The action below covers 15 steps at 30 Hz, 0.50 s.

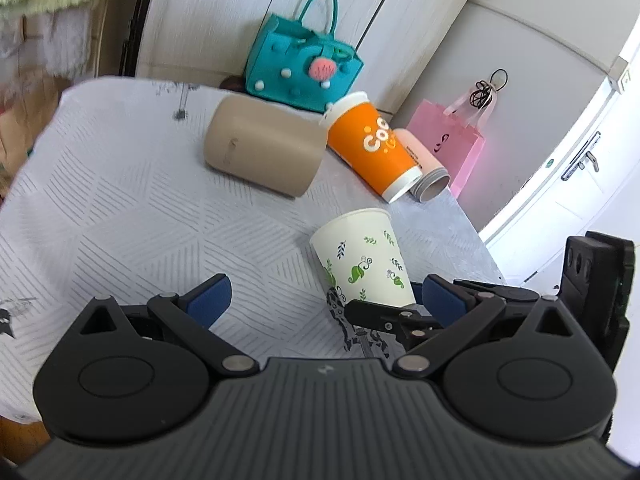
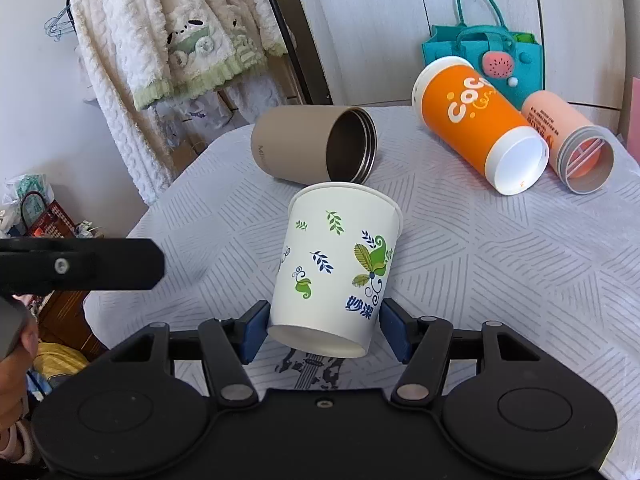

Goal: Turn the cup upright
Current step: 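Lift the white paper cup with the right gripper and rotate it, then close the left gripper on the cup while the right gripper keeps holding it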

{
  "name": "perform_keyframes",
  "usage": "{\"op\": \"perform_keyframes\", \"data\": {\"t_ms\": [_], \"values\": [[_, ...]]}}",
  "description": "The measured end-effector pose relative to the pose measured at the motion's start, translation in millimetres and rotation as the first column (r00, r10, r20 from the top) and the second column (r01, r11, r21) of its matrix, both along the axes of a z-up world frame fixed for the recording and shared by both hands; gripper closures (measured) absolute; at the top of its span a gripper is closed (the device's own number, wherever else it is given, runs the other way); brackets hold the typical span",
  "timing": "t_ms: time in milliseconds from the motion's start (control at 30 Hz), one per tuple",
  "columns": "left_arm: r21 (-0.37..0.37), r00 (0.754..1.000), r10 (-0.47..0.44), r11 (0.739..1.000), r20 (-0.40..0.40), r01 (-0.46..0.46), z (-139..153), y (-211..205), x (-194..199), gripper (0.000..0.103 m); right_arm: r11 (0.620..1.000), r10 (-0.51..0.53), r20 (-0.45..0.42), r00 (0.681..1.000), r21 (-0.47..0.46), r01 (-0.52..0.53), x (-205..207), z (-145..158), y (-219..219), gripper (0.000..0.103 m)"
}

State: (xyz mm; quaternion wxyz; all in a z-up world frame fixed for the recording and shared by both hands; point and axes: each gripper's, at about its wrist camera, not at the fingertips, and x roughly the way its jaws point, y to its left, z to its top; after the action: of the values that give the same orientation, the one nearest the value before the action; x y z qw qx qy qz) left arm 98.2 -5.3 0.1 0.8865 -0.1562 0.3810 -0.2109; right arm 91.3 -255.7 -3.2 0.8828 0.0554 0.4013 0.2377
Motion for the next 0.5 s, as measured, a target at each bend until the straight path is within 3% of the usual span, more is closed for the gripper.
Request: {"op": "perform_keyframes", "data": {"t_ms": [133,267,500], "values": [[-0.036,0.999,-0.01,0.999,-0.042,0.009,-7.3,-5.3,12.0,0.0,1.0,0.009,-0.016,1.0,0.02,-0.008,1.6,0.1,-5.9,0.037],[-0.072,0.996,-0.047,0.997,-0.075,0.042,-15.4,-16.7,24.5,0.0,0.996,0.049,-0.007,0.999,0.069,-0.048,-1.4,0.1,-13.2,0.017],[-0.153,0.984,-0.084,0.987,-0.16,0.059,-32.8,-29.8,49.7,0.002,0.989,0.097,-0.016,0.995,0.115,-0.094,6.3,5.3,-22.5,0.017]]}}
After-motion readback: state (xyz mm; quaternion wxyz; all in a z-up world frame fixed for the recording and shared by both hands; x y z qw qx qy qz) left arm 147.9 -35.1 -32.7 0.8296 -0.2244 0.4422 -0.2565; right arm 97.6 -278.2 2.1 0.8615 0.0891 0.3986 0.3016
